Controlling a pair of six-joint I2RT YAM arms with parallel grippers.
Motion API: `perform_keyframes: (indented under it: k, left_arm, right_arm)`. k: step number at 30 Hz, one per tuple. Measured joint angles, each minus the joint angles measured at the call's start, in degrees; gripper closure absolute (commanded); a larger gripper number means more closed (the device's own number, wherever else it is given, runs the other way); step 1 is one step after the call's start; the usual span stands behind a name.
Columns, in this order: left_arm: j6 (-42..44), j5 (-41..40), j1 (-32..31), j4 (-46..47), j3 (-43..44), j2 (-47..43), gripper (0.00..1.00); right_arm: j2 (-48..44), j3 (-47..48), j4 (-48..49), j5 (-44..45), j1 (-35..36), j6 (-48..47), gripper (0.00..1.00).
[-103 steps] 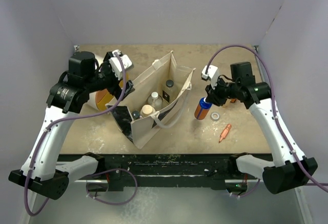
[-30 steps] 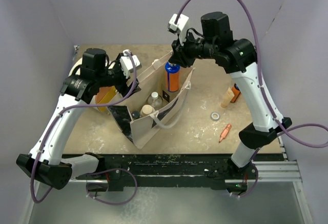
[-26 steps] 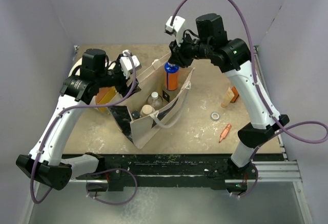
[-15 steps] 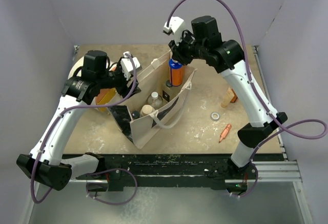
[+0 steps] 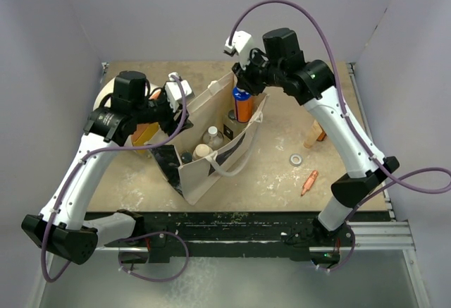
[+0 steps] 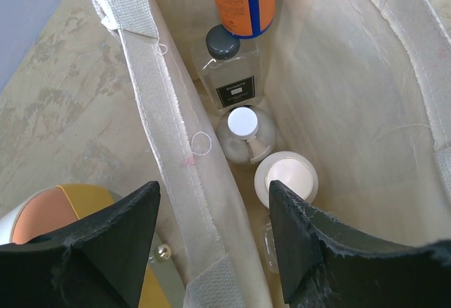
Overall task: Place the personal care products into the canvas bag
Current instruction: Place the care product in the canvas bag.
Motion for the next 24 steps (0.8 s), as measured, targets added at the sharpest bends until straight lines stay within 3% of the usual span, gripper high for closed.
perform_keyframes:
  k: [12, 24]
  left_arm:
    - [-0.6, 0.8, 0.0, 0.1, -0.2, -0.3, 0.39]
    - [-1.1, 1.6, 0.0, 0.5, -0.4, -0.3, 0.49]
  right_arm:
    - [-0.4, -0.8, 0.0, -7.5, 0.0, -4.9, 1.00]
    - [1.4, -0.7, 3.5, -6.9, 0.1, -8.1, 1.00]
